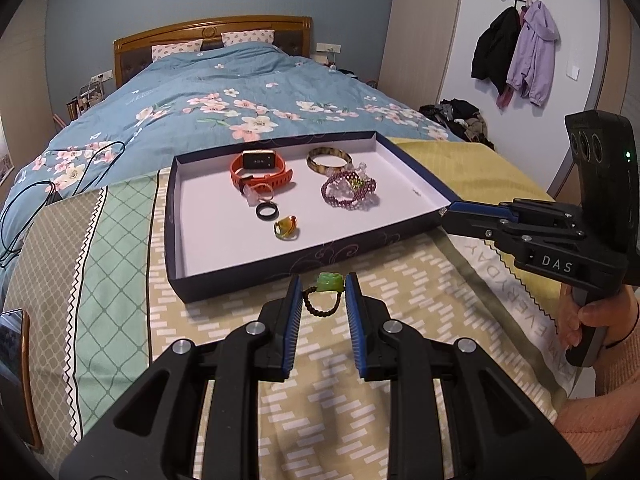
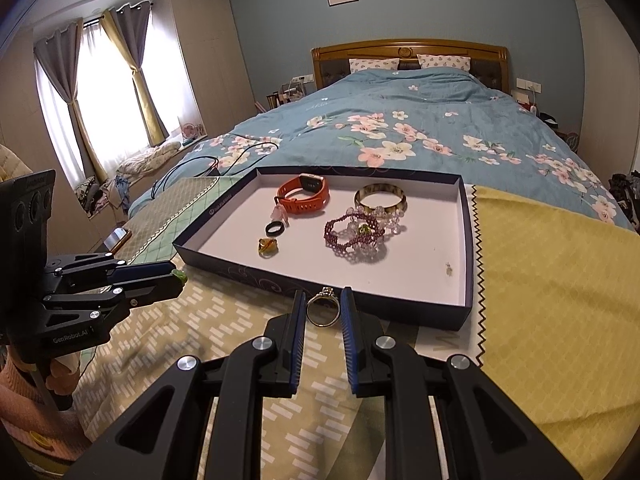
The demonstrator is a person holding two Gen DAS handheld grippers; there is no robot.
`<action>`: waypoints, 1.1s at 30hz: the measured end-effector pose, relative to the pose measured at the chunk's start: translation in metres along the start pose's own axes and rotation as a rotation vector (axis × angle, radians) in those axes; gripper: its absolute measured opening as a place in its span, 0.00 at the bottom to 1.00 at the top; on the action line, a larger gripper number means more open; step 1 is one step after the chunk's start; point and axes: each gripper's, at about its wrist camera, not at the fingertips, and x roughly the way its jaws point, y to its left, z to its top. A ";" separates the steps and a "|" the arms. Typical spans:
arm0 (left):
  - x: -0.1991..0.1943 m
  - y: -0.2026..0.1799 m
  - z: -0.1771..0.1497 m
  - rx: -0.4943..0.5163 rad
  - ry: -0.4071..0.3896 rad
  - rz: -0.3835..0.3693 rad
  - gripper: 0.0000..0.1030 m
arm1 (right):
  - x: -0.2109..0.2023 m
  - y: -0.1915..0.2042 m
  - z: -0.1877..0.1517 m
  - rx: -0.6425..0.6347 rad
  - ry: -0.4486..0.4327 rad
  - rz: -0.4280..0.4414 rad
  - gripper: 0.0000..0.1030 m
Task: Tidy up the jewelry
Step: 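Carry the green-gem ring and silver ring over the box with both grippers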
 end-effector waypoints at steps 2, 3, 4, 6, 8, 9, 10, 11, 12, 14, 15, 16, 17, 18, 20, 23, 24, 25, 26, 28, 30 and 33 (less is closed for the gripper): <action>0.000 0.000 0.002 -0.003 -0.005 -0.002 0.21 | 0.001 0.000 0.001 0.000 -0.004 -0.002 0.15; 0.000 0.000 0.002 -0.004 -0.007 0.000 0.21 | 0.001 0.000 0.002 0.001 -0.005 -0.002 0.15; 0.000 0.000 0.004 -0.006 -0.009 0.001 0.21 | 0.001 0.000 0.003 0.000 -0.008 -0.003 0.15; 0.000 0.001 0.006 -0.010 -0.014 0.002 0.21 | 0.002 0.000 0.005 0.000 -0.011 -0.003 0.15; 0.001 0.002 0.008 -0.014 -0.019 0.006 0.21 | 0.003 0.000 0.006 -0.003 -0.013 -0.005 0.15; 0.002 0.003 0.010 -0.015 -0.022 0.007 0.21 | 0.003 0.000 0.007 -0.003 -0.015 -0.004 0.15; 0.003 0.003 0.011 -0.016 -0.022 0.008 0.21 | 0.003 0.000 0.009 -0.004 -0.016 -0.003 0.15; 0.004 0.003 0.012 -0.017 -0.024 0.010 0.21 | 0.004 0.000 0.009 -0.005 -0.018 -0.005 0.15; 0.004 0.004 0.013 -0.018 -0.026 0.012 0.21 | 0.004 0.000 0.010 -0.005 -0.020 -0.006 0.15; 0.006 0.005 0.016 -0.019 -0.029 0.015 0.21 | 0.005 -0.001 0.012 -0.005 -0.022 -0.005 0.15; 0.006 0.005 0.017 -0.019 -0.032 0.015 0.21 | 0.004 -0.001 0.012 -0.005 -0.023 -0.005 0.15; 0.006 0.006 0.018 -0.020 -0.035 0.017 0.21 | 0.004 -0.001 0.013 -0.006 -0.024 -0.005 0.15; 0.006 0.006 0.019 -0.022 -0.038 0.019 0.21 | 0.005 -0.002 0.014 -0.007 -0.025 -0.006 0.15; 0.006 0.006 0.021 -0.023 -0.040 0.020 0.21 | 0.005 -0.002 0.015 -0.007 -0.025 -0.007 0.15; 0.007 0.007 0.023 -0.025 -0.043 0.024 0.21 | 0.006 -0.002 0.015 -0.007 -0.025 -0.007 0.15; 0.008 0.007 0.025 -0.028 -0.046 0.028 0.21 | 0.007 -0.003 0.018 -0.007 -0.027 -0.005 0.15; 0.009 0.008 0.026 -0.029 -0.047 0.028 0.21 | 0.006 -0.003 0.018 -0.006 -0.027 -0.005 0.15; 0.009 0.008 0.027 -0.029 -0.048 0.029 0.21 | 0.007 -0.004 0.019 -0.006 -0.027 -0.006 0.15; 0.009 0.009 0.028 -0.031 -0.049 0.031 0.21 | 0.007 -0.004 0.019 -0.006 -0.027 -0.006 0.15; 0.010 0.009 0.029 -0.032 -0.051 0.030 0.21 | 0.008 -0.005 0.020 -0.005 -0.027 -0.004 0.15; 0.011 0.010 0.030 -0.031 -0.052 0.032 0.21 | 0.008 -0.005 0.020 -0.006 -0.027 -0.005 0.15; 0.012 0.010 0.032 -0.033 -0.053 0.033 0.21 | 0.011 -0.007 0.024 -0.003 -0.024 -0.006 0.15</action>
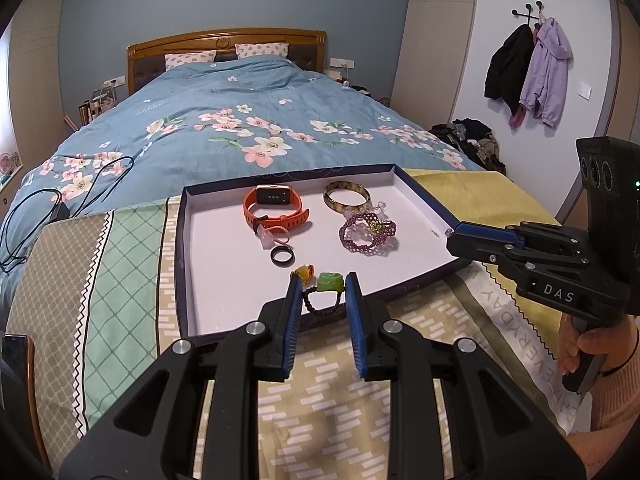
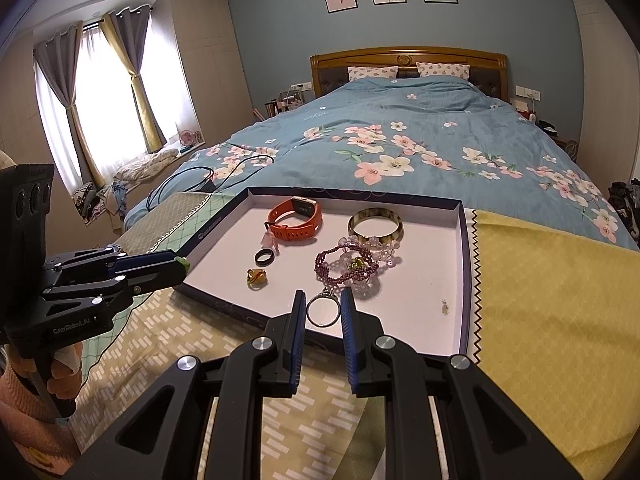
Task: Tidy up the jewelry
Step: 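Carry the green-gem ring and silver ring over the box with both grippers, then lower both rings into the box and open both grippers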
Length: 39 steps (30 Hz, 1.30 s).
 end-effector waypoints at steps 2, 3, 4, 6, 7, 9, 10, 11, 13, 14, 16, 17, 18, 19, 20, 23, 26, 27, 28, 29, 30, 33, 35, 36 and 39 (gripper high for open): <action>0.001 0.000 0.002 -0.002 -0.001 -0.001 0.21 | 0.002 -0.001 0.002 0.002 0.000 0.000 0.15; 0.001 0.001 0.003 -0.002 -0.002 -0.001 0.21 | 0.002 -0.001 0.002 0.002 0.000 0.000 0.15; 0.001 0.001 0.003 -0.002 -0.003 0.000 0.21 | 0.003 -0.002 0.003 0.001 0.000 -0.001 0.15; 0.003 0.001 0.005 -0.005 -0.003 0.000 0.21 | 0.005 -0.002 0.005 0.001 0.000 -0.004 0.15; 0.003 0.001 0.005 -0.004 -0.004 0.001 0.21 | 0.006 -0.002 0.005 0.002 0.000 -0.004 0.15; 0.004 0.002 0.007 -0.004 -0.005 0.003 0.21 | 0.008 -0.003 0.007 0.001 0.000 -0.005 0.15; 0.005 0.002 0.008 -0.004 -0.005 0.003 0.21 | 0.007 -0.003 0.007 -0.001 0.000 -0.005 0.15; 0.005 0.002 0.008 -0.004 -0.006 0.005 0.21 | 0.008 -0.003 0.007 -0.001 0.000 -0.006 0.15; 0.006 0.003 0.009 -0.007 -0.007 0.006 0.21 | 0.010 -0.004 0.010 -0.001 -0.001 -0.007 0.15; 0.006 0.003 0.010 -0.008 -0.008 0.006 0.21 | 0.011 -0.004 0.011 -0.002 -0.001 -0.007 0.15; 0.007 0.003 0.011 -0.007 -0.008 0.008 0.21 | 0.013 -0.004 0.013 -0.004 -0.003 -0.009 0.15; 0.009 0.004 0.012 -0.007 -0.007 0.009 0.21 | 0.013 -0.005 0.014 -0.004 -0.004 -0.008 0.15; 0.010 0.004 0.012 -0.009 -0.006 0.010 0.21 | 0.013 -0.005 0.014 -0.003 -0.004 -0.005 0.15; 0.011 0.005 0.013 -0.011 -0.006 0.011 0.21 | 0.014 -0.005 0.015 -0.004 -0.005 -0.006 0.15; 0.012 0.005 0.014 -0.011 -0.006 0.012 0.21 | 0.014 -0.005 0.015 -0.004 -0.005 -0.006 0.15; 0.015 0.006 0.015 -0.011 -0.003 0.016 0.21 | 0.015 -0.005 0.016 -0.006 -0.004 -0.006 0.15; 0.020 0.006 0.016 -0.009 0.001 0.021 0.21 | 0.019 -0.006 0.017 -0.007 0.003 -0.006 0.15; 0.022 0.006 0.016 -0.009 0.004 0.025 0.21 | 0.021 -0.006 0.018 -0.006 0.006 -0.004 0.15; 0.024 0.006 0.016 -0.009 0.006 0.026 0.21 | 0.024 -0.006 0.019 -0.006 0.012 -0.004 0.15; 0.026 0.006 0.016 -0.010 0.010 0.030 0.21 | 0.025 -0.006 0.019 -0.006 0.015 -0.005 0.15; 0.028 0.007 0.016 -0.011 0.012 0.033 0.21 | 0.027 -0.006 0.018 -0.006 0.018 -0.004 0.15; 0.033 0.008 0.017 -0.014 0.021 0.039 0.21 | 0.033 -0.008 0.020 -0.002 0.028 0.000 0.15; 0.038 0.008 0.017 -0.013 0.029 0.043 0.21 | 0.038 -0.008 0.020 -0.001 0.035 0.000 0.15; 0.040 0.008 0.017 -0.012 0.032 0.045 0.21 | 0.039 -0.009 0.020 -0.001 0.038 -0.001 0.15; 0.045 0.008 0.017 -0.010 0.041 0.046 0.21 | 0.045 -0.009 0.021 -0.004 0.049 -0.003 0.15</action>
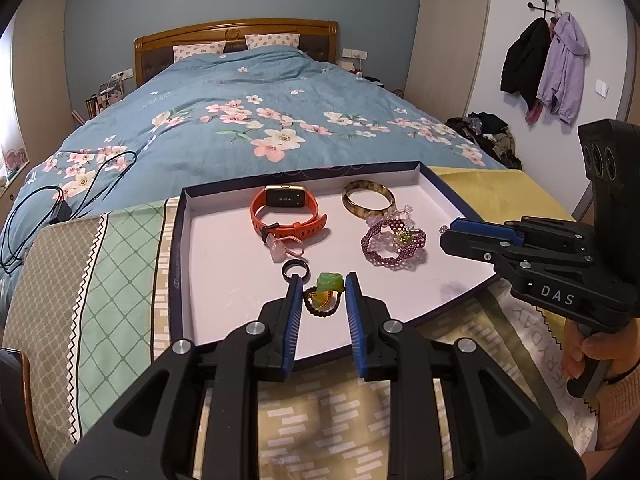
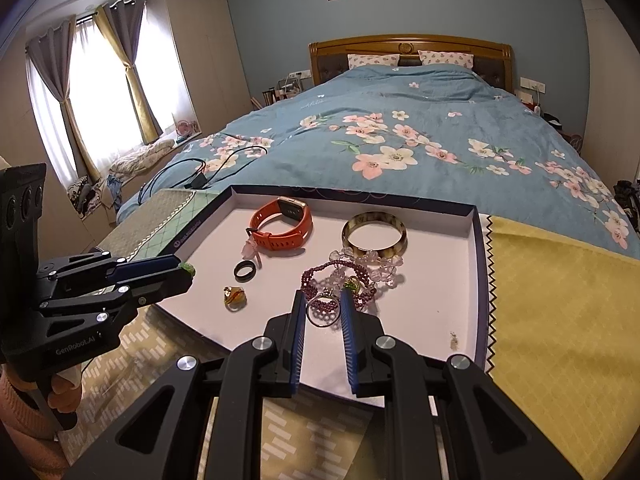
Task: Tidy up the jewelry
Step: 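Lower both rings into the box and open both grippers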
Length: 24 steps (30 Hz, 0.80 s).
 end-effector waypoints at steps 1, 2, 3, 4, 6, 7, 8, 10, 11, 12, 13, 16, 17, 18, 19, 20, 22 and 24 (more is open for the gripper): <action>0.001 0.000 0.000 0.000 0.003 0.001 0.21 | 0.002 0.000 0.000 -0.002 0.005 -0.001 0.15; 0.003 0.000 0.000 0.000 0.007 0.003 0.21 | 0.004 0.000 0.000 -0.004 0.010 -0.003 0.15; 0.004 0.000 -0.001 0.000 0.008 0.004 0.21 | 0.006 0.000 0.000 -0.005 0.014 -0.004 0.15; 0.006 0.000 -0.001 -0.001 0.011 0.006 0.21 | 0.009 0.000 0.000 -0.007 0.021 -0.006 0.15; 0.008 0.000 -0.001 -0.005 0.018 0.004 0.21 | 0.013 0.001 0.000 -0.009 0.032 -0.009 0.15; 0.009 0.000 -0.001 -0.006 0.020 0.005 0.21 | 0.015 0.002 0.000 -0.010 0.036 -0.008 0.15; 0.010 0.001 -0.001 -0.007 0.022 0.007 0.21 | 0.017 0.002 0.000 -0.011 0.040 -0.009 0.15; 0.012 0.001 -0.001 -0.010 0.027 0.007 0.21 | 0.020 0.003 0.000 -0.013 0.048 -0.012 0.15; 0.013 0.001 -0.002 -0.011 0.030 0.008 0.21 | 0.021 0.003 0.000 -0.015 0.052 -0.013 0.15; 0.014 0.001 -0.002 -0.013 0.034 0.006 0.21 | 0.022 0.004 0.000 -0.016 0.055 -0.015 0.15; 0.016 0.002 -0.002 -0.016 0.037 0.005 0.21 | 0.024 0.004 -0.001 -0.018 0.060 -0.017 0.15; 0.019 0.002 -0.003 -0.017 0.045 0.007 0.21 | 0.028 0.004 -0.002 -0.016 0.075 -0.022 0.15; 0.021 0.002 -0.004 -0.018 0.050 0.008 0.21 | 0.030 0.004 -0.002 -0.015 0.080 -0.023 0.15; 0.022 0.002 -0.004 -0.020 0.054 0.006 0.21 | 0.032 0.004 -0.003 -0.014 0.086 -0.024 0.15; 0.023 0.002 -0.005 -0.024 0.058 0.002 0.21 | 0.033 0.003 -0.003 -0.013 0.089 -0.026 0.15; 0.025 0.003 -0.005 -0.030 0.064 -0.003 0.21 | 0.035 0.003 -0.004 -0.011 0.092 -0.027 0.15; 0.030 0.005 -0.006 -0.039 0.075 -0.004 0.21 | 0.037 0.004 -0.004 -0.016 0.098 -0.031 0.15; 0.033 0.006 -0.007 -0.045 0.085 -0.007 0.21 | 0.039 0.004 -0.004 -0.015 0.104 -0.034 0.15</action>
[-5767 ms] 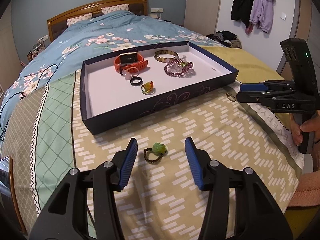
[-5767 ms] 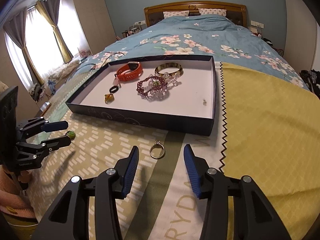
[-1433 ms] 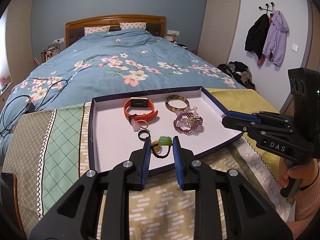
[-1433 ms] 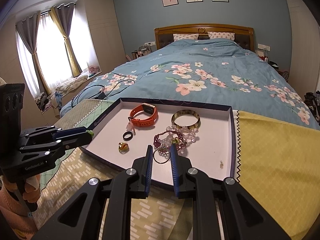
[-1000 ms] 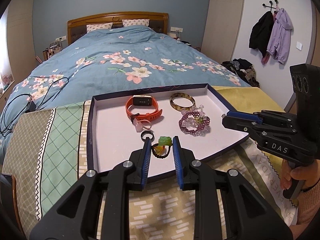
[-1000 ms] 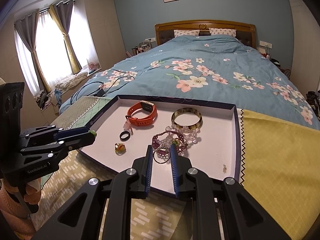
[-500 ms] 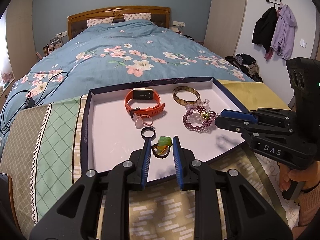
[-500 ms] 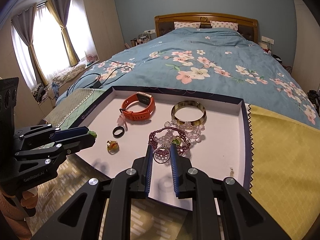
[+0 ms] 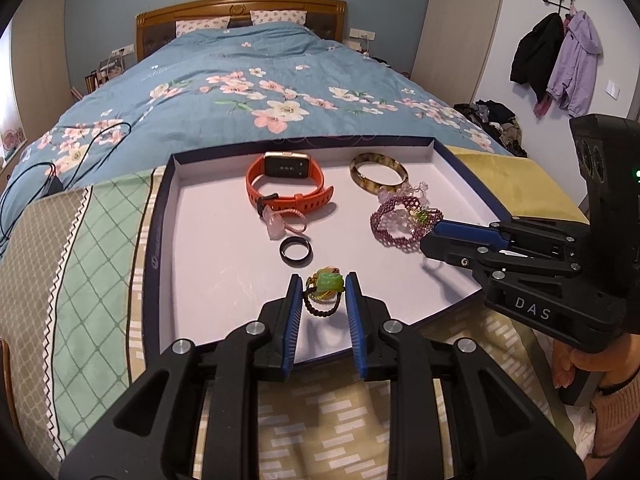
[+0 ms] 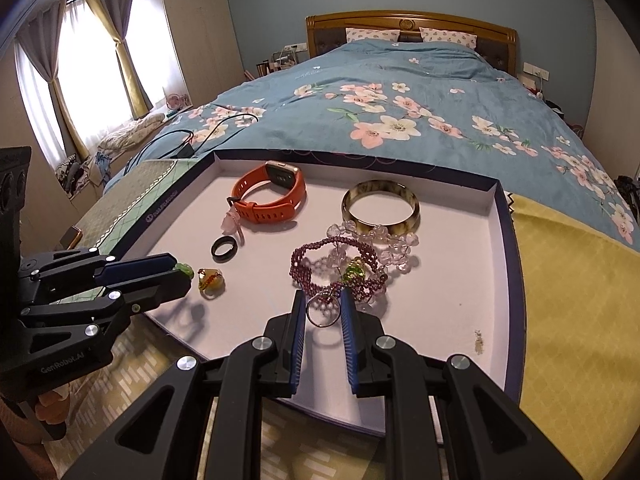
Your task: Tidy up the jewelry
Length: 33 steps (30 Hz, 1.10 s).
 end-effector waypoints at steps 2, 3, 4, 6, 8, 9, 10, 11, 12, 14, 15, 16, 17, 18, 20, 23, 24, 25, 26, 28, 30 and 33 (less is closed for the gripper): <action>0.004 0.001 -0.001 -0.004 0.010 0.000 0.22 | 0.002 0.000 0.000 0.000 0.006 -0.002 0.16; 0.006 0.001 -0.001 -0.008 0.014 0.003 0.22 | 0.002 0.000 0.000 0.002 0.008 -0.005 0.16; 0.007 0.002 -0.001 -0.011 0.017 0.004 0.22 | 0.002 0.000 0.000 0.003 0.009 -0.004 0.16; 0.009 0.004 -0.002 -0.023 0.022 0.004 0.22 | 0.001 0.000 -0.001 0.006 0.007 -0.005 0.17; 0.010 0.005 -0.002 -0.025 0.021 0.003 0.22 | -0.002 -0.001 -0.001 0.011 0.001 -0.002 0.17; 0.010 0.006 -0.003 -0.025 0.019 0.003 0.22 | -0.004 -0.001 -0.002 0.014 -0.005 -0.002 0.21; 0.009 0.005 -0.003 -0.024 0.016 0.003 0.25 | -0.006 -0.001 -0.002 0.017 -0.011 -0.002 0.23; 0.007 0.005 -0.005 -0.024 0.011 0.006 0.29 | -0.009 -0.001 -0.003 0.020 -0.019 -0.001 0.28; 0.004 0.005 -0.005 -0.023 0.003 0.008 0.31 | -0.013 -0.001 -0.003 0.025 -0.030 0.000 0.31; -0.003 0.005 -0.006 -0.023 -0.022 0.013 0.41 | -0.024 -0.002 -0.005 0.037 -0.057 0.005 0.34; -0.008 0.004 -0.007 -0.020 -0.037 0.018 0.41 | -0.029 -0.002 -0.006 0.039 -0.069 0.006 0.39; -0.013 0.004 -0.008 -0.015 -0.054 0.021 0.45 | -0.037 -0.002 -0.007 0.044 -0.091 0.003 0.43; -0.020 0.003 -0.009 -0.013 -0.077 0.023 0.59 | -0.043 -0.002 -0.009 0.046 -0.110 0.002 0.53; -0.029 0.003 -0.010 -0.015 -0.108 0.031 0.66 | -0.050 -0.002 -0.010 0.050 -0.130 0.002 0.64; -0.044 0.003 -0.013 -0.011 -0.169 0.049 0.77 | -0.061 0.000 -0.013 0.048 -0.163 -0.019 0.77; -0.070 0.003 -0.020 -0.014 -0.259 0.081 0.94 | -0.079 0.002 -0.019 0.046 -0.231 -0.052 0.89; -0.078 0.003 -0.023 -0.012 -0.284 0.087 0.94 | -0.083 0.002 -0.021 0.049 -0.248 -0.059 0.92; -0.086 0.003 -0.025 -0.007 -0.304 0.092 0.94 | -0.092 0.002 -0.026 0.053 -0.284 -0.079 0.93; -0.094 0.002 -0.029 -0.002 -0.328 0.105 0.94 | -0.098 0.003 -0.029 0.052 -0.310 -0.087 0.93; -0.111 0.002 -0.035 -0.002 -0.385 0.126 0.94 | -0.109 0.004 -0.036 0.051 -0.354 -0.110 0.93; -0.122 0.001 -0.040 -0.010 -0.420 0.138 0.94 | -0.116 0.006 -0.043 0.050 -0.383 -0.125 0.93; -0.138 0.001 -0.047 -0.034 -0.474 0.149 0.94 | -0.130 0.011 -0.055 0.043 -0.447 -0.155 0.93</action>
